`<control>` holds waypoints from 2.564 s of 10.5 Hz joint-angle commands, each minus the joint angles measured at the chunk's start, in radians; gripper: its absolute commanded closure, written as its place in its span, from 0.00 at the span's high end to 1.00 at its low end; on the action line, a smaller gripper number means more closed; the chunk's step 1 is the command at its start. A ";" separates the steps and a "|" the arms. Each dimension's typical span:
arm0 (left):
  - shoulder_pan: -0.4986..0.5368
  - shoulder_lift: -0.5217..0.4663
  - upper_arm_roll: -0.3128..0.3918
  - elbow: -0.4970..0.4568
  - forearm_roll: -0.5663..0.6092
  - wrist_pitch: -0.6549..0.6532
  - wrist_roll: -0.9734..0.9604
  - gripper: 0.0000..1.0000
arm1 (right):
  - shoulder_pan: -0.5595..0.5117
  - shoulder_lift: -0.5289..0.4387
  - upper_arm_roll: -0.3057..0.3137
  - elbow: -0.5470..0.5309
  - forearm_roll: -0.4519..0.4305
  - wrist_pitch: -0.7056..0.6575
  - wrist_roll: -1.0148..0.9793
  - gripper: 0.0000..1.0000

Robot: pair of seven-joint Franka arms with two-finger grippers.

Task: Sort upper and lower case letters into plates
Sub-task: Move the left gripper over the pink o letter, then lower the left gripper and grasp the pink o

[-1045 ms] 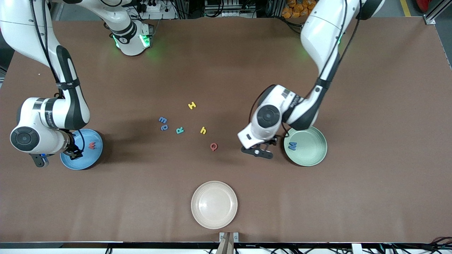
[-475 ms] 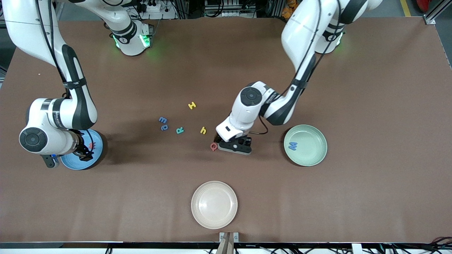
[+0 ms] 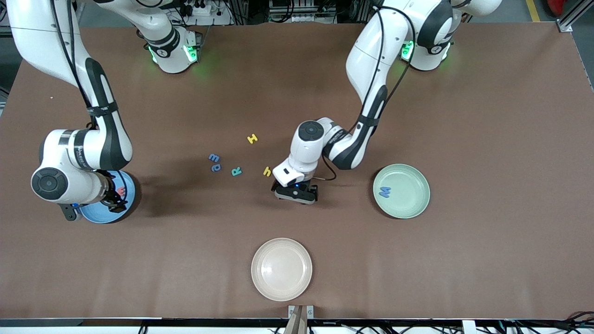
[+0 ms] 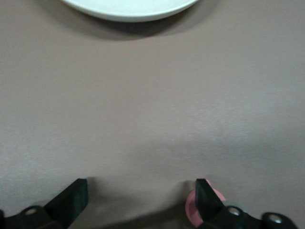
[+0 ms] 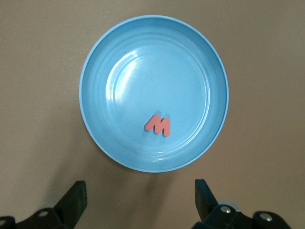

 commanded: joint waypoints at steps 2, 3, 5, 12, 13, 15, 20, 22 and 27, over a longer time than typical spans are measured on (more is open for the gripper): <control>-0.027 0.004 0.026 0.036 -0.003 -0.054 -0.030 1.00 | 0.001 -0.006 0.001 0.005 0.013 -0.009 0.011 1.00; -0.027 -0.011 0.028 0.036 -0.002 -0.054 -0.027 1.00 | 0.001 -0.006 0.001 0.005 0.013 -0.009 0.011 1.00; -0.029 -0.014 0.023 0.041 -0.006 -0.077 -0.032 1.00 | 0.001 -0.005 0.001 0.006 0.013 -0.009 0.011 1.00; -0.107 -0.006 0.067 0.089 0.072 -0.174 -0.017 1.00 | 0.001 -0.003 0.001 0.006 0.013 -0.009 0.012 1.00; -0.108 0.004 0.067 0.089 0.076 -0.148 0.002 1.00 | 0.001 -0.003 0.001 0.006 0.013 -0.009 0.014 1.00; -0.107 0.009 0.067 0.090 0.078 -0.133 0.040 1.00 | 0.001 -0.003 0.001 0.006 0.013 -0.009 0.012 1.00; -0.111 0.052 0.069 0.095 0.080 -0.042 0.060 1.00 | 0.007 -0.003 0.001 0.006 0.013 -0.010 0.012 1.00; -0.115 0.064 0.068 0.096 0.080 -0.024 0.063 1.00 | 0.008 -0.002 0.001 0.006 0.013 -0.010 0.014 1.00; -0.116 0.050 0.060 0.089 0.078 -0.075 0.059 0.74 | 0.008 -0.002 0.001 0.006 0.013 -0.009 0.014 1.00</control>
